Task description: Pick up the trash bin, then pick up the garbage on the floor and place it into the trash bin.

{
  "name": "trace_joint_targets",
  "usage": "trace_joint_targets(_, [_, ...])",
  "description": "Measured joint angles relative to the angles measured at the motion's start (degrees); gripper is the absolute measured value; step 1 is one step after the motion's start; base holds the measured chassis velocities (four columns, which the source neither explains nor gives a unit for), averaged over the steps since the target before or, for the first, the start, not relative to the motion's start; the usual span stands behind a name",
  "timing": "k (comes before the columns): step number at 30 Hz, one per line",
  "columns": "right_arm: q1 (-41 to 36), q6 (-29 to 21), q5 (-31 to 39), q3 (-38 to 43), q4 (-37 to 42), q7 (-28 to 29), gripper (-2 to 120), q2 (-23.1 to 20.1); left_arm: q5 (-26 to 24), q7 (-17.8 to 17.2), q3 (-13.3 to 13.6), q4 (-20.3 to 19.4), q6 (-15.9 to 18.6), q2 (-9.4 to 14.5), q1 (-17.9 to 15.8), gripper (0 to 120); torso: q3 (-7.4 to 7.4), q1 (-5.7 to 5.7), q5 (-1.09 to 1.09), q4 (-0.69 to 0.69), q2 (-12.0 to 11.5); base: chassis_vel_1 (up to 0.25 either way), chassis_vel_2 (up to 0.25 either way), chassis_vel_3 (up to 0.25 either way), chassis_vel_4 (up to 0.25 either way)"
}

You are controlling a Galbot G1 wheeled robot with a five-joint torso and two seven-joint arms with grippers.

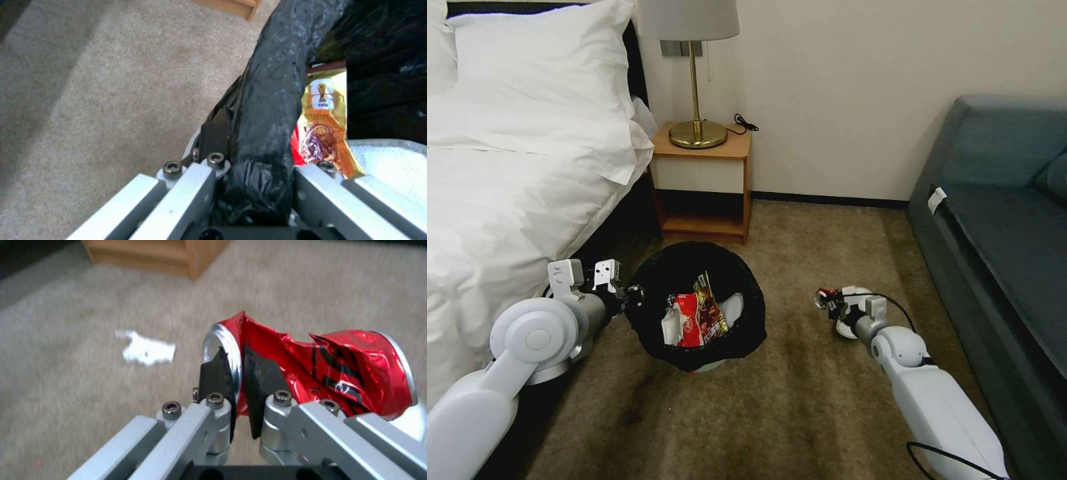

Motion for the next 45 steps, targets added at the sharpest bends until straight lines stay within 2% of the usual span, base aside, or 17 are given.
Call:
trace_joint_targets(13, [3.9,-0.9,2.8,0.5,5.9,0.3,4,-3.1,-0.1,0.9,-0.2,1.4,0.0,1.2,-0.5,3,0.0,0.0,0.0,0.0,0.0,0.0,0.0,0.0,0.0])
trace_joint_targets(26, [6.5,-2.6,6.5,-0.8,15.6,1.4,4,-5.8,0.0,0.9,0.2,1.8,0.0,0.4,-0.4,3,0.0,0.0,0.0,0.0,0.0,0.0,0.0,0.0,0.0])
trace_joint_targets(38, [10.2,-4.6,11.8,-5.4,26.6,2.0,4,-8.5,0.2,0.9,0.7,2.1,0.0,0.2,-0.6,3,0.0,0.0,-0.01,0.01,0.0,0.0,0.0,0.0,0.0])
trace_joint_targets(45, [10.6,-4.9,13.3,-7.2,29.6,1.0,4,-9.8,0.4,0.9,1.0,2.1,0.0,-0.2,-0.6,3,0.0,0.0,0.0,0.0,0.0,0.0,0.0,0.0,0.0])
